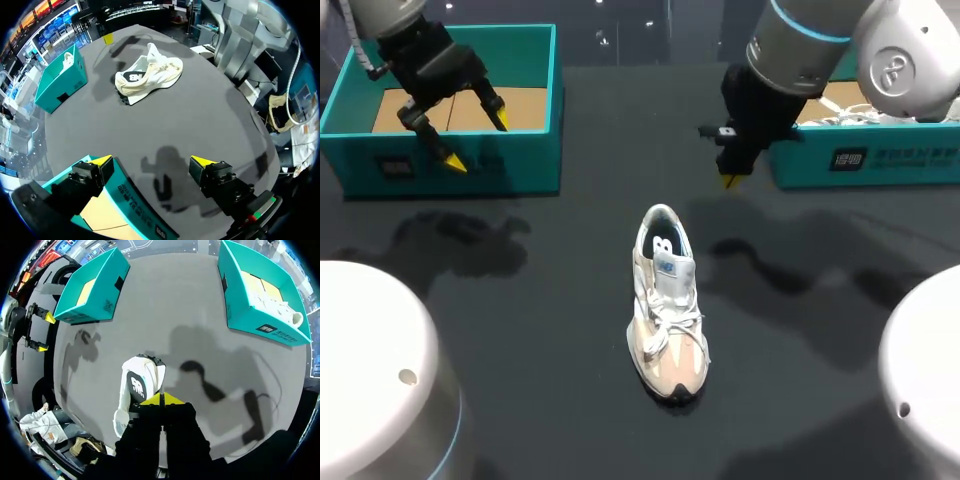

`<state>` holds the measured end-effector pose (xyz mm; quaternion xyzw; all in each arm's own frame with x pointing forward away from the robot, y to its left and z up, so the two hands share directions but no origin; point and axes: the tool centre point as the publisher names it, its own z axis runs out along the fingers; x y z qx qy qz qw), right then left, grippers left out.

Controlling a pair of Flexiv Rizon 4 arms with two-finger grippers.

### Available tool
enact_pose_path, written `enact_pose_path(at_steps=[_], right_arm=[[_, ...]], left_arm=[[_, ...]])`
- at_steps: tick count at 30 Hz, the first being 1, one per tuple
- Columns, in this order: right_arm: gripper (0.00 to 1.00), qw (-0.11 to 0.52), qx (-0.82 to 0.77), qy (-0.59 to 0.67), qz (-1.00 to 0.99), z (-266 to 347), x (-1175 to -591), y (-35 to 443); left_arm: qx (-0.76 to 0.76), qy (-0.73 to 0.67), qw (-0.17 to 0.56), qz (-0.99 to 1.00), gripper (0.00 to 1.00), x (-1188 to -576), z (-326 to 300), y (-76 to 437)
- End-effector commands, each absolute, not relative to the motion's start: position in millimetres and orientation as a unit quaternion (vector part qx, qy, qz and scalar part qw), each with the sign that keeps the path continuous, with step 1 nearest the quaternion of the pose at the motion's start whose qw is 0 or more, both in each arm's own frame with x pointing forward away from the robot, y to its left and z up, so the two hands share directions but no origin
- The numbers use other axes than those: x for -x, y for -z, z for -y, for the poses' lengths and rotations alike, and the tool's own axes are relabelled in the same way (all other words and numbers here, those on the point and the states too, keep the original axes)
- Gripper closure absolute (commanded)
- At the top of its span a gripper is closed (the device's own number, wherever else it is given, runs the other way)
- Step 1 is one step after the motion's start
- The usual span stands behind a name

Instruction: Take the shoe out of the shoebox, open the shoe tongue, remove and reinsert the insole, then place the shoe into the shoebox

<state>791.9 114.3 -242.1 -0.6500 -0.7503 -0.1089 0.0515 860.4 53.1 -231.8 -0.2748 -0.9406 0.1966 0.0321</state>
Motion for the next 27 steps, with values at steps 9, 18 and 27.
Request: enact_pose_path(at_steps=[9,18,27], right_arm=[[1.00,-0.108,0.676,0.027,0.729,-154,-789,249],[1.00,-0.117,0.670,0.032,0.732,-160,-789,269],[1.00,-0.153,0.659,0.051,0.734,-169,-779,294]], left_arm=[[0.275,-0.196,0.031,0.941,0.00,-860,-54,232],[0.275,-0.196,0.031,0.941,0.00,-860,-54,232],[0.275,-0.196,0.031,0.941,0.00,-860,-54,232]])
